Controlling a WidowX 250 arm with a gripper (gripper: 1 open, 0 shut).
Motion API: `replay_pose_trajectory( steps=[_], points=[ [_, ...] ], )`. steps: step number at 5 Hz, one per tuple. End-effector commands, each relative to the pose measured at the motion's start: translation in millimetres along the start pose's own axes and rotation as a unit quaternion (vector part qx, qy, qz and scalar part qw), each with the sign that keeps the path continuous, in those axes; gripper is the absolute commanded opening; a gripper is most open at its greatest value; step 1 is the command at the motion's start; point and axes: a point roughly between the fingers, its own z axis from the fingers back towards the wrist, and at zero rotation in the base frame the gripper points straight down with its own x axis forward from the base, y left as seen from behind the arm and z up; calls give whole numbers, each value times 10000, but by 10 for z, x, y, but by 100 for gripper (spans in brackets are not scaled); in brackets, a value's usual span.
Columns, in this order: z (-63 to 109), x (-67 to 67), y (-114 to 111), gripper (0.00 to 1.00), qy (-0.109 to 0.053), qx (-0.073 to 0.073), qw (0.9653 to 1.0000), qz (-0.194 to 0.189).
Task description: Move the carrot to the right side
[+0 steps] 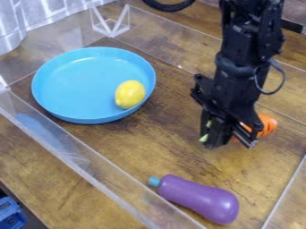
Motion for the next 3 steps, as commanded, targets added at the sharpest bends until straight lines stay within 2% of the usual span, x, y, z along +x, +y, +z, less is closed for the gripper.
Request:
replay_pose_trajectory(
  steps=[1,2,3],
  points=[
    [340,170,63,0,-559,34,9983,147],
    [347,248,100,0,-592,1,9979,265],
    [435,265,147,0,-560,31,9971,519]
  ],
)
